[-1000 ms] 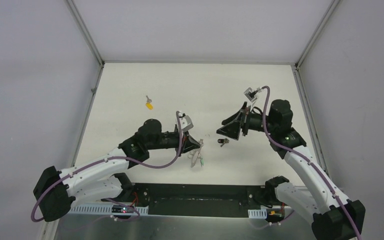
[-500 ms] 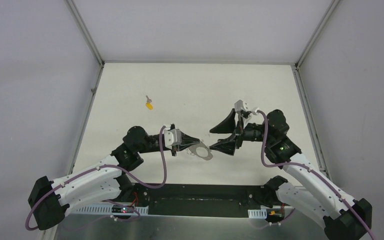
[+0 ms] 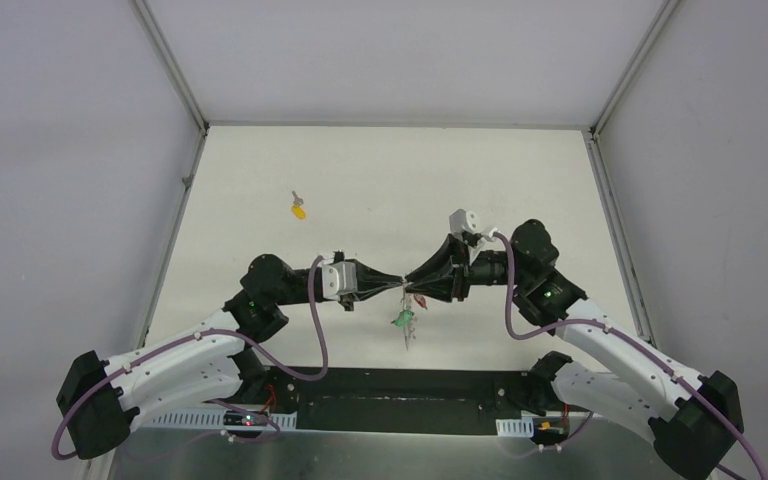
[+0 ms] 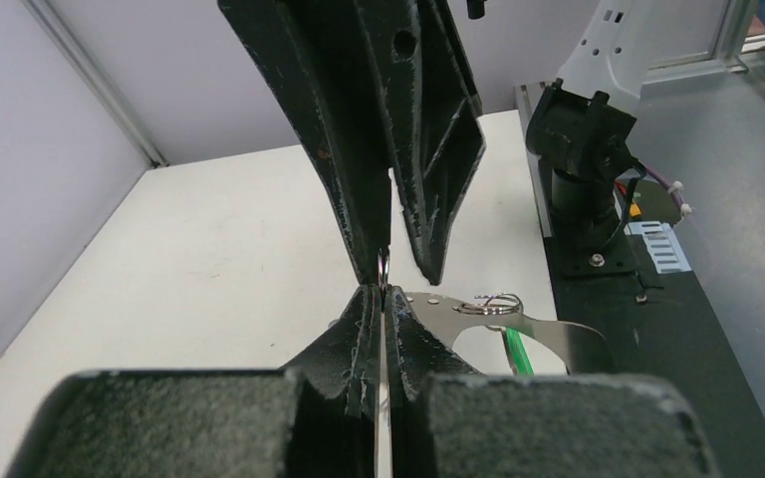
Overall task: Put the keys on the keyring
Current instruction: Adjust the keyring.
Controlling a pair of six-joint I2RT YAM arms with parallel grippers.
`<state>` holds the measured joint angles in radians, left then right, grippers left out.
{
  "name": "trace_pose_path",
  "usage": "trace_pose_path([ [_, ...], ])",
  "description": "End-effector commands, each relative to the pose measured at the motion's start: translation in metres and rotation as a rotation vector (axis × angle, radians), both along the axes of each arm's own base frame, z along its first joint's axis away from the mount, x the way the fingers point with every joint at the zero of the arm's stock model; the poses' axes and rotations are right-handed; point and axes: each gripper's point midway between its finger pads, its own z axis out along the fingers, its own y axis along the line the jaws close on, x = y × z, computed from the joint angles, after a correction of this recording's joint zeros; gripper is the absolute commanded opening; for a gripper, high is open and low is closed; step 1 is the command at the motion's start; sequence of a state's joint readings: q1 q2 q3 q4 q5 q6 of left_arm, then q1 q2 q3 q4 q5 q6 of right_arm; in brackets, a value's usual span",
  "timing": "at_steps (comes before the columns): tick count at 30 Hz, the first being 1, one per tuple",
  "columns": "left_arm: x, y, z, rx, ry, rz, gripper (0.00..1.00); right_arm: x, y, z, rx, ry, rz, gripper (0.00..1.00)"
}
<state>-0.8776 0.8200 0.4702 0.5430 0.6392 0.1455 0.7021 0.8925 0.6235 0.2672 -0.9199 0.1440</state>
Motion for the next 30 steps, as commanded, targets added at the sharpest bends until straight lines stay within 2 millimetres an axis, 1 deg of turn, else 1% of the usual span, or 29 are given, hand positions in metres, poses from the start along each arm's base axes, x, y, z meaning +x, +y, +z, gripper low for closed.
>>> trace_pose_path([
  [1, -0.010, 0.000, 0.027, -0.085, -0.067, -0.045, 0.00, 0.003, 0.005, 0.014, 0.044, -0.101, -0.011, 0.20],
  [2, -0.010, 0.000, 0.027, -0.087, -0.066, -0.046, 0.00, 0.003, 0.005, 0.014, 0.043, -0.102, -0.010, 0.16],
  [4, -0.011, 0.000, 0.028, -0.088, -0.062, -0.050, 0.00, 0.003, 0.006, 0.013, 0.042, -0.101, -0.012, 0.12],
  [6, -0.012, 0.000, 0.028, -0.086, -0.057, -0.054, 0.00, 0.003, 0.006, 0.015, 0.044, -0.106, -0.015, 0.00],
  [11, -0.011, 0.000, 0.024, -0.069, -0.040, -0.052, 0.00, 0.002, 0.005, 0.011, 0.017, -0.107, -0.018, 0.00],
  [12, -0.011, 0.000, 0.023, -0.060, -0.032, -0.052, 0.04, 0.002, 0.004, 0.009, -0.002, -0.103, -0.021, 0.00],
  [13, -0.010, 0.000, 0.019, -0.040, -0.014, -0.045, 0.15, 0.003, 0.003, 0.007, -0.022, -0.107, -0.025, 0.00],
  [15, -0.007, 0.002, 0.014, -0.008, 0.025, -0.017, 0.28, 0.001, -0.002, 0.002, -0.072, -0.100, -0.029, 0.00],
  [18, 0.000, 0.006, 0.005, 0.048, 0.081, 0.039, 0.42, 0.003, -0.010, -0.006, -0.159, -0.116, -0.049, 0.00],
  [19, 0.002, 0.008, 0.003, 0.066, 0.094, 0.054, 0.45, 0.003, -0.013, -0.008, -0.187, -0.115, -0.053, 0.00],
  [21, 0.003, 0.011, -0.002, 0.106, 0.107, 0.069, 0.48, 0.004, -0.017, -0.008, -0.238, -0.110, -0.061, 0.00],
  [24, 0.003, 0.013, -0.005, 0.171, 0.123, 0.074, 0.49, 0.005, -0.023, -0.014, -0.328, -0.071, -0.073, 0.00],
  [26, 0.004, 0.011, -0.010, 0.220, 0.149, 0.070, 0.49, 0.007, -0.026, -0.019, -0.391, -0.043, -0.077, 0.00],
  [29, 0.004, 0.004, -0.012, 0.267, 0.186, 0.041, 0.47, 0.009, -0.031, -0.026, -0.491, 0.007, -0.087, 0.00],
  [30, 0.004, 0.002, -0.012, 0.274, 0.200, 0.032, 0.46, 0.008, -0.034, -0.031, -0.538, 0.033, -0.088, 0.00],
])
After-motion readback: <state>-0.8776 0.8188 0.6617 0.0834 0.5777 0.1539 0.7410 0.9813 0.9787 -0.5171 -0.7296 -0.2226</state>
